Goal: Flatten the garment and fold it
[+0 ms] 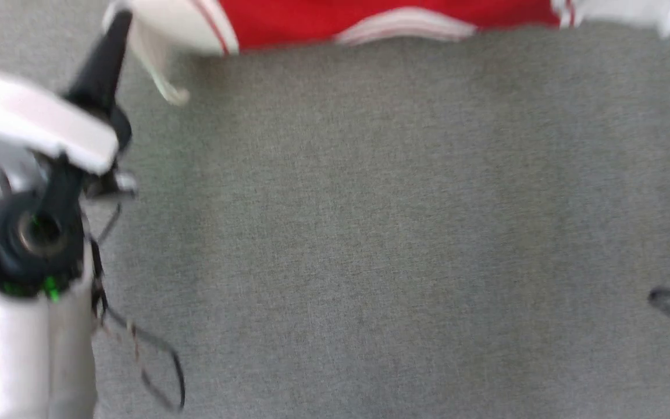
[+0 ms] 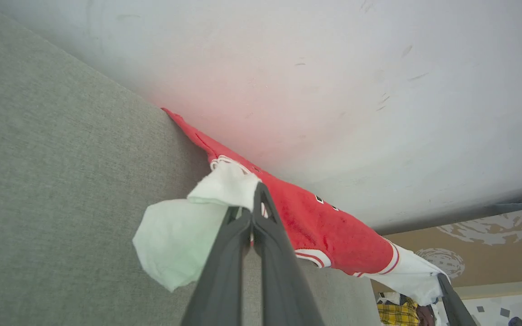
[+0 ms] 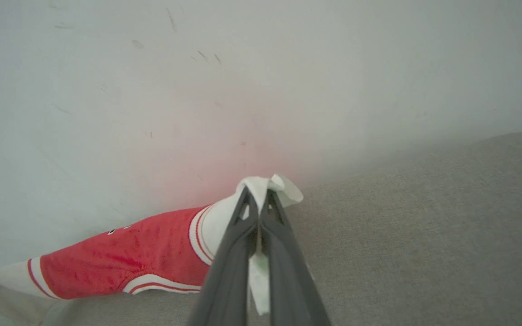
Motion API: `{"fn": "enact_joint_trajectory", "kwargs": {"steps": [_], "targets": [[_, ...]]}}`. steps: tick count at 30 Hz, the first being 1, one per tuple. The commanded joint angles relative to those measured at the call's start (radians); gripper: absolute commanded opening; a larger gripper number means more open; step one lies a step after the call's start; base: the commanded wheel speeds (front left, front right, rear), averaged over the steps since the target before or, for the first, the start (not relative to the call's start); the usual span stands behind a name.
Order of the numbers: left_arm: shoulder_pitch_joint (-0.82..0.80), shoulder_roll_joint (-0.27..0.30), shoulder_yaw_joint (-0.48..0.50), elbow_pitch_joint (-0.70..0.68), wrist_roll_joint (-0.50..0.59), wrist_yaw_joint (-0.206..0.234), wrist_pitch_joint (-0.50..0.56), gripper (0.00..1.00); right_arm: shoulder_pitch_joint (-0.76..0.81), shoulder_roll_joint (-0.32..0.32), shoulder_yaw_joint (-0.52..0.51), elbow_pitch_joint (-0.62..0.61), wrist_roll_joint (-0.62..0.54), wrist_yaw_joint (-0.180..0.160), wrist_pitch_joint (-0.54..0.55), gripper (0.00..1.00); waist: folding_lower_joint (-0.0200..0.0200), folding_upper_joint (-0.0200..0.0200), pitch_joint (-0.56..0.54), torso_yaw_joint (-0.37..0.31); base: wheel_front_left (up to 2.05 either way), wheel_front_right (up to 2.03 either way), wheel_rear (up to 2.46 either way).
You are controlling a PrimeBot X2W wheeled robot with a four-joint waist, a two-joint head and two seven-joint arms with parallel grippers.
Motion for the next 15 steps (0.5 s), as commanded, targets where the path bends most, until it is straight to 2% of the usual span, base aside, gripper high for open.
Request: {"fn": "enact_joint_trajectory", "kwargs": {"steps": [1, 7, 15], "targets": [[0.047, 0.001, 0.002, -0.016, 0.012, -0.003, -0.009, 0.00, 0.043, 0.019, -0.012, -0.027, 0.006, -0.001, 0.008, 0.00, 0.0003, 0.0000, -0.054, -0.006, 0.00, 0.00, 0.00], [0.258, -0.003, -0.038, -0.076, 0.057, -0.017, -0.040, 0.00, 0.249, 0.097, -0.055, -0.140, -0.013, -0.001, 0.053, 0.00, 0.0003, 0.0000, -0.123, -0.003, 0.00, 0.00, 0.00], [0.498, -0.001, -0.052, -0.168, 0.086, -0.035, -0.081, 0.00, 0.453, 0.153, -0.114, -0.252, 0.004, -0.001, 0.062, 0.00, 0.0003, 0.0000, -0.213, 0.007, 0.00, 0.00, 0.00]]}}
